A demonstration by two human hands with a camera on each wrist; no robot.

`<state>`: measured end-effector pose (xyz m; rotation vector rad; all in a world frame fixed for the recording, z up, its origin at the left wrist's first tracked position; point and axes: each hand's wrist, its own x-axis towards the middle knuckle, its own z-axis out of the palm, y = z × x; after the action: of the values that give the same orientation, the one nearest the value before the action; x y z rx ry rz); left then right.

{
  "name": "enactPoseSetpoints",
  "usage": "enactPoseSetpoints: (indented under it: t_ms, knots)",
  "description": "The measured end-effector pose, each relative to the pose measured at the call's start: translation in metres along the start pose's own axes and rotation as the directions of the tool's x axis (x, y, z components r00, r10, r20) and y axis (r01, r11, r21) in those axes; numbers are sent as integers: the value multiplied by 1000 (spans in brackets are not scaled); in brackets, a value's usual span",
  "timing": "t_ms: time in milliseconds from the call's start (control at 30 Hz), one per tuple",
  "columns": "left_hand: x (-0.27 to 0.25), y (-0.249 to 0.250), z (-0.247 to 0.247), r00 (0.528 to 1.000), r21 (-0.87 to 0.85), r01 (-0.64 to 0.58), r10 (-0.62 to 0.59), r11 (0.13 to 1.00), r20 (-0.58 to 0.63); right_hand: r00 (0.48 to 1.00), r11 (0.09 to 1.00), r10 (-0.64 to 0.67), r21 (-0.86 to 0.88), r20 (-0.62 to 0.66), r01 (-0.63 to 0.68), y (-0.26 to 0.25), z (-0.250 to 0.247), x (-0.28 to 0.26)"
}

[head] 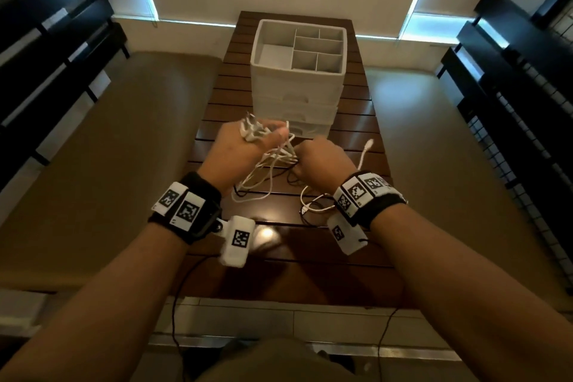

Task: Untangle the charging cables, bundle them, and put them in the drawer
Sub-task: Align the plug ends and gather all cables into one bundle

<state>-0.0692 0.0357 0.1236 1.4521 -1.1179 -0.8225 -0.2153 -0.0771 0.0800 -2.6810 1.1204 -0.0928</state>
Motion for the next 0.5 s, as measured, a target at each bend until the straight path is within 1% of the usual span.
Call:
enactPoseSetpoints:
  t_ms: [67, 100, 133, 200, 267, 300, 333, 367, 400, 433, 500]
  knots:
    - [0, -11, 3, 994, 88, -37, 28, 995, 104, 1000, 999, -30, -28, 2, 30, -7, -5, -1]
    - [-1, -14, 4, 992, 88, -41, 30, 995, 125, 1000, 999, -20, -43, -1, 20, -7, -7, 1]
    - [-1, -17, 6, 994, 82, -38, 29, 996, 105, 1000, 998, -6, -59, 5, 6, -7, -8, 2]
    - [2, -20, 7, 999, 81, -49, 48, 995, 16, 999, 997, 17, -71, 50, -13, -2, -9, 4]
    - [6, -18, -1, 994, 54, -33, 38, 998, -104, 993, 999, 54, 1, 107, -54, 11, -5, 2]
    - [8, -16, -11, 983, 13, 8, -5, 1000, -183, 987, 995, 91, 39, 131, -97, 22, -1, 1]
    - [10, -15, -24, 958, -51, 59, -71, 997, -277, 979, 987, 139, 55, 148, -148, 35, 2, -2]
    - [13, -13, -41, 928, -159, 97, -147, 983, -342, 969, 979, 186, 50, 163, -196, 48, 5, -5]
    - [15, -11, -57, 911, -279, 103, -203, 955, -358, 956, 971, 222, 43, 190, -234, 60, 9, -9]
    - [16, -10, -71, 913, -369, 87, -222, 926, -343, 949, 967, 235, 51, 210, -250, 67, 11, -13]
    - [16, -9, -85, 928, -429, 58, -207, 901, -310, 941, 961, 244, 73, 233, -267, 73, 15, -18]
